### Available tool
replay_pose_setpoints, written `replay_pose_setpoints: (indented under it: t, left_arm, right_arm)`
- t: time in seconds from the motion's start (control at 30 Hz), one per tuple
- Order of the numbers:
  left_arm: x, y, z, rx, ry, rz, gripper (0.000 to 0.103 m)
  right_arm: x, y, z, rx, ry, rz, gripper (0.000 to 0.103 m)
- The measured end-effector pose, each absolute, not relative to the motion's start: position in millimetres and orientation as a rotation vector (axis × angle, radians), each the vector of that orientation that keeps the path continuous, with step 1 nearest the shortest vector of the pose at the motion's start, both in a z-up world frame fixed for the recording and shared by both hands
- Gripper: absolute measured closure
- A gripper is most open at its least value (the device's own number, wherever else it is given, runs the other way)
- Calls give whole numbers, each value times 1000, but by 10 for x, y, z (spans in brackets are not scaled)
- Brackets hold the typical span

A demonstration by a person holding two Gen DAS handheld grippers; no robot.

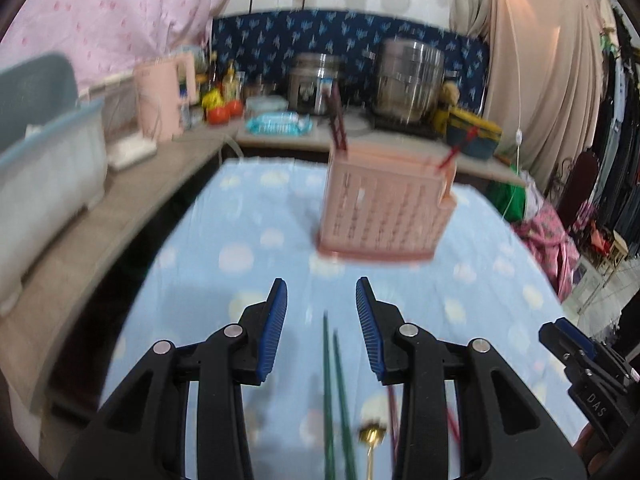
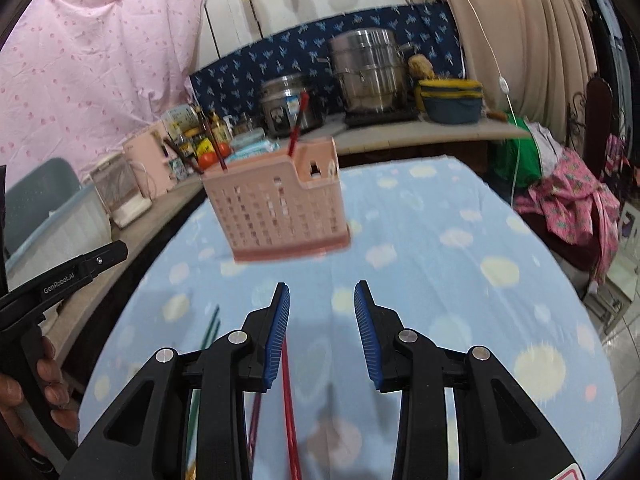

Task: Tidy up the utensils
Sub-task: 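Move both open tools back toward the remaining chopsticks, then grasp a green chopstick with the left tool while the right tool grasps a bright red chopstick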

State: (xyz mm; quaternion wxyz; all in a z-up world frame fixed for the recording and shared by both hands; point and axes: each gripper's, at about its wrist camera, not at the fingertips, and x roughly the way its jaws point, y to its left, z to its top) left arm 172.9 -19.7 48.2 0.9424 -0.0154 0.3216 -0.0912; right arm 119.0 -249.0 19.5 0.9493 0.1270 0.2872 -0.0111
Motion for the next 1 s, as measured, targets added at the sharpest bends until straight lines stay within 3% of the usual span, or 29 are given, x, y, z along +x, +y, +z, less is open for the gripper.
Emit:
replay_pose_setpoints:
  t: [0.33,0.7,1.0]
  left_arm:
    - [1312,-52,-186,-42,821,-187,69]
    - [977,-18,-491,-34,896,-217,69]
    - [807,-10,-556,-42,908,-246,61]
  right_arm:
    - [619,-2303,-429,248,769,-1,70]
    - [392,-2021,-729,218,848,43,73]
    - [380,-1987,-774,206,856,44,86]
